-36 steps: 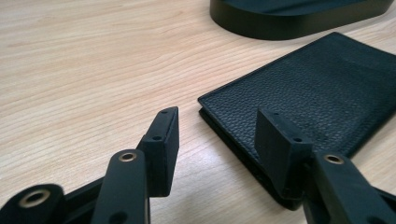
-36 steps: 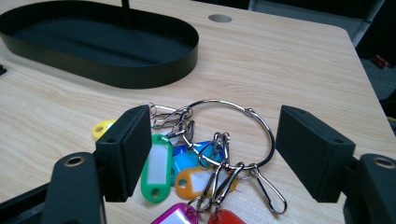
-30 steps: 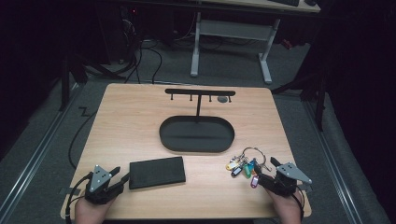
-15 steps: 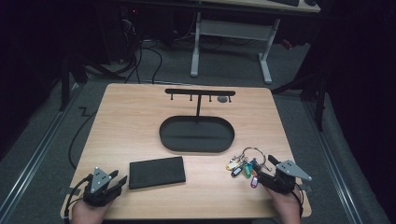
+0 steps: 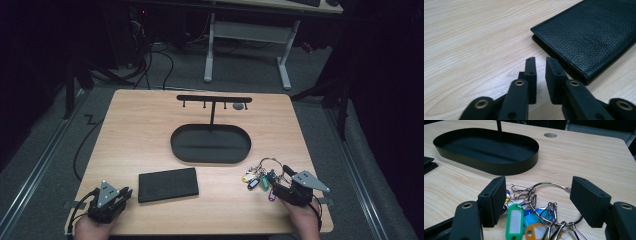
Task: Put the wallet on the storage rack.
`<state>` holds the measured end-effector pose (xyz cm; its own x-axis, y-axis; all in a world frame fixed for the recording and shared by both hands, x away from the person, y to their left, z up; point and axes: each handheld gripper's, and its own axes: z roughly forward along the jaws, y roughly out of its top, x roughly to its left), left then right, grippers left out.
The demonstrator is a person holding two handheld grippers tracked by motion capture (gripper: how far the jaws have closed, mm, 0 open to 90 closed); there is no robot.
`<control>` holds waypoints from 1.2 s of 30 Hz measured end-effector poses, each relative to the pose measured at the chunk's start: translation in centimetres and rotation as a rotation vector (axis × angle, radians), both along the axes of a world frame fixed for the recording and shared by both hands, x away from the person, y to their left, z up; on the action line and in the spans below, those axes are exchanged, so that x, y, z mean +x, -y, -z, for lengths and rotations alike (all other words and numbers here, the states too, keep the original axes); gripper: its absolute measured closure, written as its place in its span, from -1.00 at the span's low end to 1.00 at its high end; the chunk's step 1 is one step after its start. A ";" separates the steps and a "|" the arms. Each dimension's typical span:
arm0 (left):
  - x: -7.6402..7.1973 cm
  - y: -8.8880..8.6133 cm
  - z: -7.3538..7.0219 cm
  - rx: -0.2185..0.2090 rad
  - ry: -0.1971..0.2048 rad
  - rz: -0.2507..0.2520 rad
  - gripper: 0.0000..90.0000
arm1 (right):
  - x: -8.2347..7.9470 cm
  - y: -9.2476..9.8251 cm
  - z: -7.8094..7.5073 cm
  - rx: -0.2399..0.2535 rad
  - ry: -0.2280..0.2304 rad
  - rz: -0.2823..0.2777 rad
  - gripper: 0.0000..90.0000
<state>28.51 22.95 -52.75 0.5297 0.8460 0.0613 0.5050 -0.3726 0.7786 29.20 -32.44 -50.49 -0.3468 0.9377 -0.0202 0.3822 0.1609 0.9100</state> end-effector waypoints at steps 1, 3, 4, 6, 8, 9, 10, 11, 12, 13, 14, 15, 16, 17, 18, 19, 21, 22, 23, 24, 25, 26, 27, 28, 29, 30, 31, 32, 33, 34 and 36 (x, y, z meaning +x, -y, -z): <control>0.0 0.1 0.0 0.001 -0.003 0.005 0.86 | -0.1 0.0 0.0 0.000 0.001 -0.001 -0.33; -0.1 0.4 0.0 0.005 -0.011 0.008 0.92 | -0.1 0.1 0.0 -0.001 0.000 0.000 -0.32; -0.1 0.6 0.1 0.003 -0.013 0.012 0.94 | -0.1 0.2 0.0 0.000 -0.005 0.001 -0.32; -0.2 1.0 0.3 0.018 -0.020 0.023 0.94 | 0.0 0.4 0.1 0.011 -0.011 0.007 -0.32; -0.3 1.4 0.4 0.027 -0.021 0.037 0.95 | 0.0 0.4 0.1 0.013 -0.014 0.009 -0.32; -0.3 1.7 0.5 0.040 -0.019 0.044 0.95 | 0.1 0.4 0.1 0.009 -0.015 0.012 -0.32; -0.3 1.7 0.5 0.040 -0.019 0.044 0.96 | 0.1 0.3 0.1 0.002 -0.019 0.013 -0.32; -0.3 1.7 0.5 0.043 -0.017 0.046 0.96 | 0.1 0.3 0.1 0.002 -0.019 0.013 -0.32; -0.3 1.7 0.4 0.041 -0.019 0.046 0.96 | 0.1 0.3 0.1 -0.004 -0.017 0.016 -0.32; -0.4 1.6 0.4 0.037 -0.021 0.049 0.96 | 0.1 0.2 0.1 -0.006 -0.020 0.015 -0.31; -0.5 1.6 0.4 0.040 -0.021 0.050 0.95 | 0.1 0.2 0.2 -0.006 -0.021 0.016 -0.31; -0.5 1.6 0.4 0.040 -0.021 0.050 0.96 | 0.2 0.2 0.2 -0.006 -0.022 0.016 -0.31; -0.7 1.6 0.3 0.046 -0.022 0.054 0.96 | 0.2 0.2 0.2 -0.006 -0.023 0.016 -0.30; -0.8 1.7 0.3 0.043 -0.024 0.054 0.96 | 0.2 0.2 0.2 -0.006 -0.023 0.016 -0.30; -1.0 1.7 0.2 0.031 -0.024 0.053 0.96 | 0.2 0.2 0.3 -0.004 -0.024 0.016 -0.30; -1.2 1.8 0.0 0.028 -0.027 0.061 0.95 | 0.3 0.2 0.3 -0.007 -0.027 0.014 -0.29; -1.5 2.0 -0.2 0.028 -0.026 0.071 0.94 | 0.4 0.1 0.3 -0.008 -0.027 0.010 -0.29; -1.9 2.2 -0.2 0.034 -0.022 0.083 0.94 | 0.4 0.0 0.3 -0.010 -0.027 0.008 -0.29; -2.1 2.4 -0.3 0.035 -0.021 0.093 0.94 | 0.4 0.0 0.3 -0.010 -0.027 0.008 -0.29; -2.3 2.5 -0.3 0.040 -0.020 0.100 0.93 | 0.4 0.0 0.3 -0.014 -0.026 0.006 -0.28; -2.5 2.7 -0.3 0.044 -0.019 0.109 0.93 | 0.4 0.0 0.3 -0.014 -0.026 0.006 -0.28; -2.8 2.9 -0.4 0.050 -0.017 0.119 0.92 | 0.4 0.0 0.4 -0.015 -0.029 0.006 -0.28; -3.0 3.1 -0.5 0.048 -0.017 0.127 0.92 | 0.5 0.0 0.4 -0.016 -0.029 0.005 -0.28; -3.1 3.2 -0.5 0.047 -0.018 0.133 0.91 | 0.5 0.0 0.4 -0.014 -0.029 0.005 -0.28; -3.3 3.4 -0.5 0.045 -0.018 0.141 0.91 | 0.5 0.0 0.4 -0.012 -0.029 0.006 -0.28; -3.4 3.7 -0.5 0.047 -0.019 0.153 0.90 | 0.5 0.0 0.4 -0.010 -0.031 0.004 -0.28; -3.5 3.9 -0.5 0.056 -0.018 0.162 0.88 | 0.5 0.0 0.4 -0.010 -0.031 0.004 -0.28; -3.7 4.1 -0.5 0.065 -0.013 0.171 0.87 | 0.5 0.0 0.4 -0.010 -0.031 0.007 -0.28; -3.8 4.4 -0.5 0.071 -0.010 0.177 0.85 | 0.6 0.0 0.4 -0.009 -0.032 0.011 -0.27; -3.9 4.6 -0.5 0.077 -0.010 0.188 0.85 | 0.6 0.0 0.4 -0.009 -0.032 0.011 -0.27; -4.2 5.1 -0.7 0.093 0.003 0.205 0.80 | 0.5 0.0 0.3 -0.006 -0.031 0.021 -0.27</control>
<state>24.31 17.82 -52.06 0.6893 0.7116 0.1359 0.4090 -0.5371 0.7377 29.71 -32.46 -50.79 -0.3274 0.9447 -0.0157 0.4134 0.1582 0.8967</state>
